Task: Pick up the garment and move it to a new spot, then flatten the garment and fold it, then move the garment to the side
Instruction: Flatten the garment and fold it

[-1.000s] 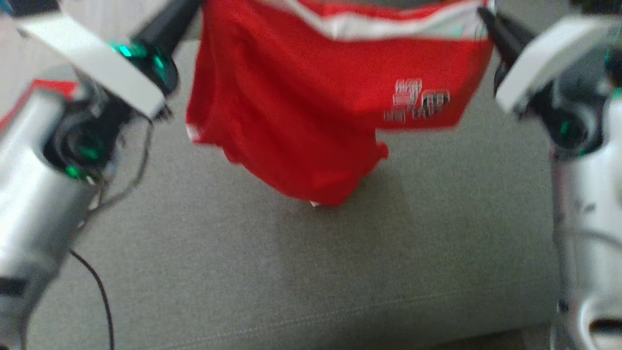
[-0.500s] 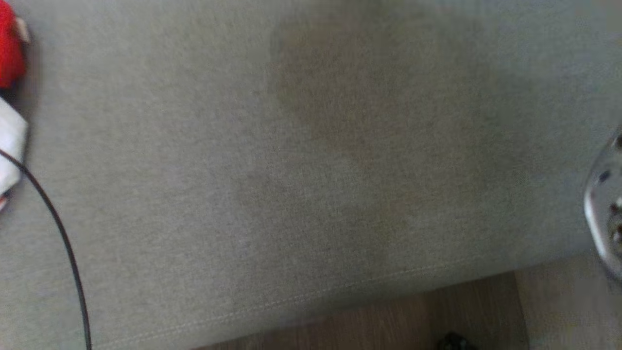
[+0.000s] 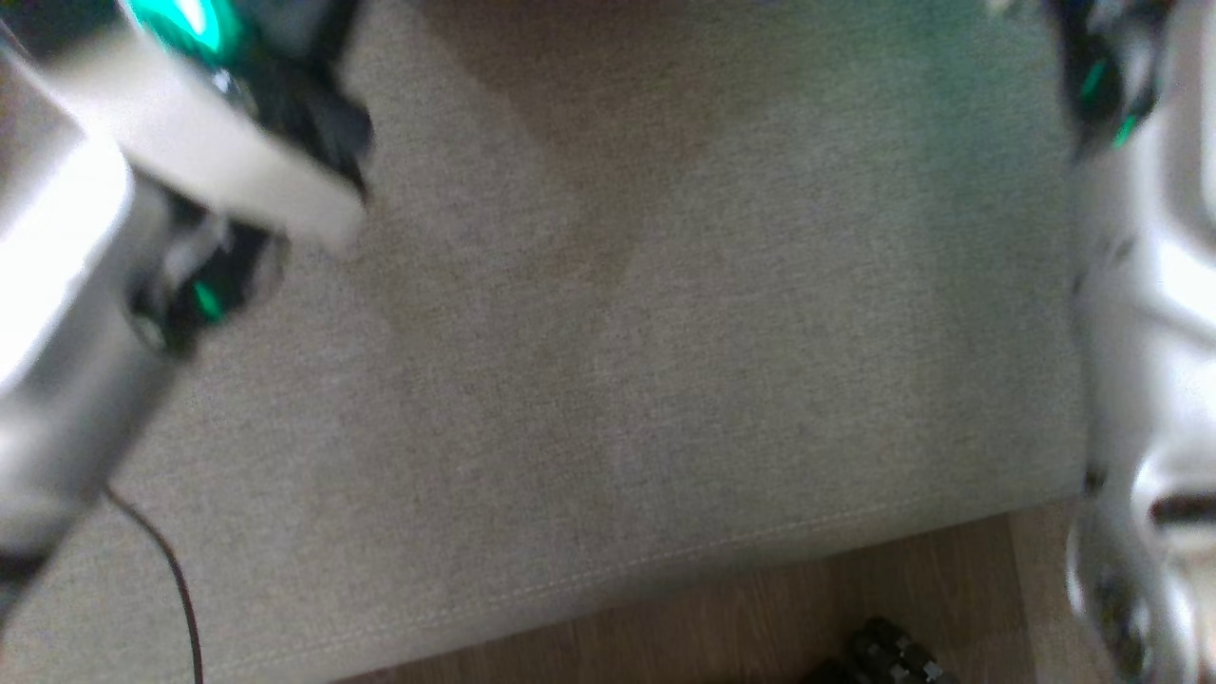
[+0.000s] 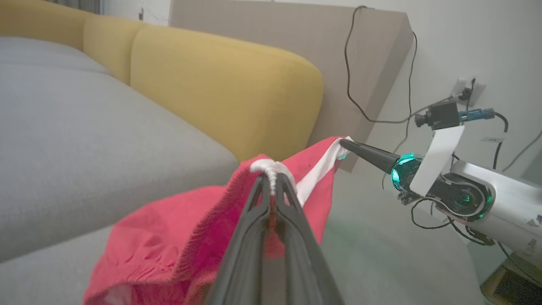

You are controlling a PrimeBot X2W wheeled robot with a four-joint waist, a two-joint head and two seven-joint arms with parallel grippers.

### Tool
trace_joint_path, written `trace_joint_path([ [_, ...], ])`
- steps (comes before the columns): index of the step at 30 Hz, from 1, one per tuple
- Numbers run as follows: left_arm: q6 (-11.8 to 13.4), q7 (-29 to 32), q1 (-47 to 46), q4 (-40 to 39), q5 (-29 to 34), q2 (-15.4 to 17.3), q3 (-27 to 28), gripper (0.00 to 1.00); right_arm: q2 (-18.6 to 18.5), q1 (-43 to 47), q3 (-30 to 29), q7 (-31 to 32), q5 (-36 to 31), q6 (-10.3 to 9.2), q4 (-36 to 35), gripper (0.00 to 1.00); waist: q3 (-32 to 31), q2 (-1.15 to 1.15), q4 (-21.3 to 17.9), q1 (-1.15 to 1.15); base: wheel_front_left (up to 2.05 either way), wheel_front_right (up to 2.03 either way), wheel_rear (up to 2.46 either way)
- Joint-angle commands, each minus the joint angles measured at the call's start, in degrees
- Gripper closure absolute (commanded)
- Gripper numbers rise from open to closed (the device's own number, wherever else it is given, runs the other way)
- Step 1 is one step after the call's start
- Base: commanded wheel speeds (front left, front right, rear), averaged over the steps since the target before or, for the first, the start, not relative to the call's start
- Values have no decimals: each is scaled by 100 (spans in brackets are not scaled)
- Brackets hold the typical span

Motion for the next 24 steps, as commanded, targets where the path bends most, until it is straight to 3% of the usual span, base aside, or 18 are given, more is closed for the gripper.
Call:
trace_joint_path([
  [1, 0, -27, 288, -299, 173, 278, 298, 100, 99, 453, 166, 1, 193, -2, -440, 100, -161, 0, -30, 0, 0, 0, 0],
  [4, 0, -27, 1189, -558, 451, 348, 288, 100, 99, 1547, 198, 87, 352, -2, -1054, 100, -369, 0, -34, 0, 0, 0, 0],
  [5, 0, -27, 1189, -558, 451, 348, 288, 100, 99, 1547, 198, 87, 352, -2, -1054, 100, -369, 0, -34, 0, 0, 0, 0],
  [9, 0, -28, 2401, -866, 946, 541, 62, 100, 99, 3494, 157, 452, 815, -2, -2397, 100, -751, 0, -19, 0, 0, 0, 0],
  [13, 0, -28, 3171, -942, 1063, 541, 245, 100, 99, 4870, 162, 764, 1368, -2, -3361, 100, -1091, 0, -34, 0, 0, 0, 0],
  [19, 0, -28, 4214, -1263, 1295, 660, 404, 100, 58, 6398, -24, 1208, 1587, -2, -4570, 100, -1488, 0, -24, 0, 0, 0, 0],
  [24, 0, -28, 4885, -1644, 1271, 739, 798, 100, 60, 7253, -668, 1427, 1521, -2, -5543, 100, -1647, 0, 74, 0, 0, 0, 0],
])
